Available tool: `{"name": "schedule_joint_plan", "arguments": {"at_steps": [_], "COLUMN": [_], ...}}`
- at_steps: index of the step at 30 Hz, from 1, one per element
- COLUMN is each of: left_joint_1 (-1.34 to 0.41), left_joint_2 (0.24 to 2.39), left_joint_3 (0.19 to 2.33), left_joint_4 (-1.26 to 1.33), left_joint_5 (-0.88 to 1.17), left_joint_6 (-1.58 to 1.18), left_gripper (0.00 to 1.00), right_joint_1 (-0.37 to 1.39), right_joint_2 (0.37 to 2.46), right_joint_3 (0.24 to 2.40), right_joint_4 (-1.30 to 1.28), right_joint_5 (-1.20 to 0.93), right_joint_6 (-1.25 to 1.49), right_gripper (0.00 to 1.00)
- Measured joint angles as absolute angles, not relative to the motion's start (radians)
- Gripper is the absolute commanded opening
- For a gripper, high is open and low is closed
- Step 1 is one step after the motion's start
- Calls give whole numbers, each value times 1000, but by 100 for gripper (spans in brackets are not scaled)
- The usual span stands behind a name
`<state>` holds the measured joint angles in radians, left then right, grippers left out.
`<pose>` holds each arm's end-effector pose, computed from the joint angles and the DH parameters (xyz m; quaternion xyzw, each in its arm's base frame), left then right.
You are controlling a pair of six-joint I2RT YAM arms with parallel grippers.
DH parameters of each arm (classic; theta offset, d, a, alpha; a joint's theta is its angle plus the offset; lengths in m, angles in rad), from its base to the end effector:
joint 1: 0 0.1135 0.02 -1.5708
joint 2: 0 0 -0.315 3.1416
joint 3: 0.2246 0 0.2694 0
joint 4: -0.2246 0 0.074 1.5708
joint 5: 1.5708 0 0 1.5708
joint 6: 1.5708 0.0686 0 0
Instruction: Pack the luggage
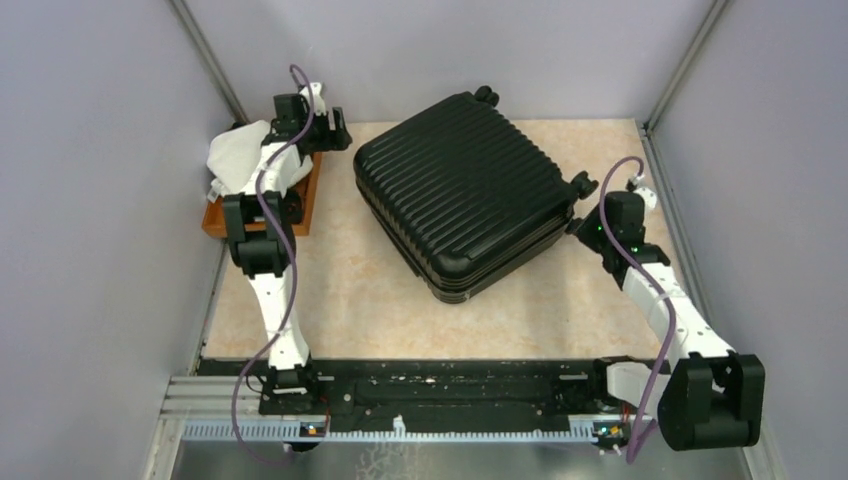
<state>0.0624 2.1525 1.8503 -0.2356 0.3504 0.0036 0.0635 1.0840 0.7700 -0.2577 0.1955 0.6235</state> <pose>0.5809 0.0127 0.2849 0.0609 0.8584 -0.1354 0.4910 0.2601 0.0032 0.2914 0.2864 0.8267 0.0799 0.4777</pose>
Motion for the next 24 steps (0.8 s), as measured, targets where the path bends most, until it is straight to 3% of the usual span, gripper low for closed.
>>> {"name": "schedule_joint_plan", "arguments": {"at_steps": [6, 12, 17, 24], "left_joint_1": [18, -43, -25, -14], "left_joint_2": [2305, 2290, 2131, 1737], "left_joint_3": [1932, 1836, 1579, 1148], "left_joint_4": [-265, -151, -60, -70], "left_joint_5": [388, 444, 476, 445], "left_joint_6": [-52, -54, -9, 113], "left_gripper": [84, 79, 74, 76], "right_joint_1": [68, 64, 47, 52], "right_joint_2": [1256, 1457, 1630, 1868], "right_joint_3": [694, 715, 863, 1137], "right_joint_4": [-179, -97, -86, 9], "right_joint_5": [30, 5, -4, -81], "right_joint_6": [678, 666, 651, 608], "right_gripper": [25, 27, 28, 35]}}
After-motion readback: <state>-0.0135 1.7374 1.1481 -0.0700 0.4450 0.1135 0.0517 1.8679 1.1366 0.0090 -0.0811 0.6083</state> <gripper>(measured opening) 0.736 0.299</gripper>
